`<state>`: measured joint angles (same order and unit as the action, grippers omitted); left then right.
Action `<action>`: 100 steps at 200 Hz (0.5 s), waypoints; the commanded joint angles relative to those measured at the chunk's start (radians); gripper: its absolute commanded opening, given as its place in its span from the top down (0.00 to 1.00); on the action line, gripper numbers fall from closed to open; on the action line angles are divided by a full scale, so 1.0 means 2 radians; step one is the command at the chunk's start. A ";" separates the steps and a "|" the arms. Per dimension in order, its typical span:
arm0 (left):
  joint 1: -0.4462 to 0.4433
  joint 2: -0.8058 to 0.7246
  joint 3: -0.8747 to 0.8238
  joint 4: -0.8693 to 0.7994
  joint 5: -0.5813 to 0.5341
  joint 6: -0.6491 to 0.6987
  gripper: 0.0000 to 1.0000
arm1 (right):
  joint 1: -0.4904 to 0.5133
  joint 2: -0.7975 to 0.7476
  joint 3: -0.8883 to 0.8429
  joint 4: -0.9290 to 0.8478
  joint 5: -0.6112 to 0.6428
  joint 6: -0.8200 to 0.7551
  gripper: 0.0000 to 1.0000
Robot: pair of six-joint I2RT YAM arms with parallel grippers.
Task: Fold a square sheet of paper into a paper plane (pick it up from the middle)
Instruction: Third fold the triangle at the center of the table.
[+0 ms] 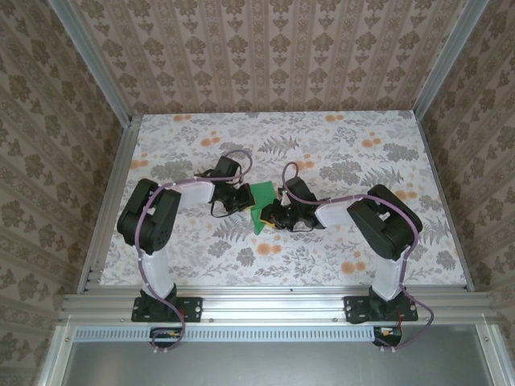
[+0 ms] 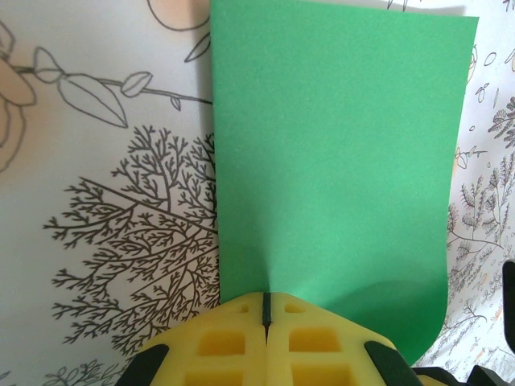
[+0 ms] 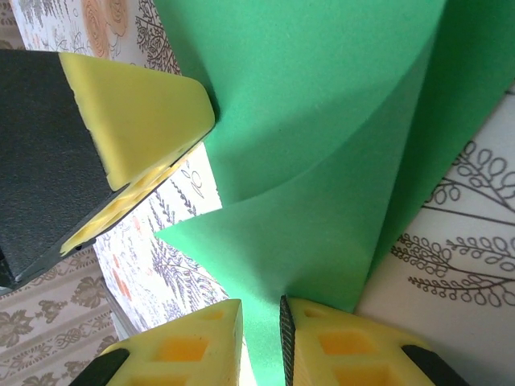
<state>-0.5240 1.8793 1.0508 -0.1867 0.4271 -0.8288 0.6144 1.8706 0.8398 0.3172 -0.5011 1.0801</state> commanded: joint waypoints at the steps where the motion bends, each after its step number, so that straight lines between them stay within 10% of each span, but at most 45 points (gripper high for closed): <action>1: -0.006 0.024 -0.003 -0.030 -0.011 0.010 1.00 | 0.003 0.010 0.013 -0.002 0.007 0.005 0.77; 100: -0.009 0.025 -0.002 -0.030 -0.009 0.012 1.00 | 0.003 0.025 0.014 0.021 0.000 0.014 0.77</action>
<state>-0.5285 1.8797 1.0527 -0.1867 0.4252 -0.8284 0.6144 1.8889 0.8478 0.3367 -0.5049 1.1004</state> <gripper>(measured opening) 0.047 0.228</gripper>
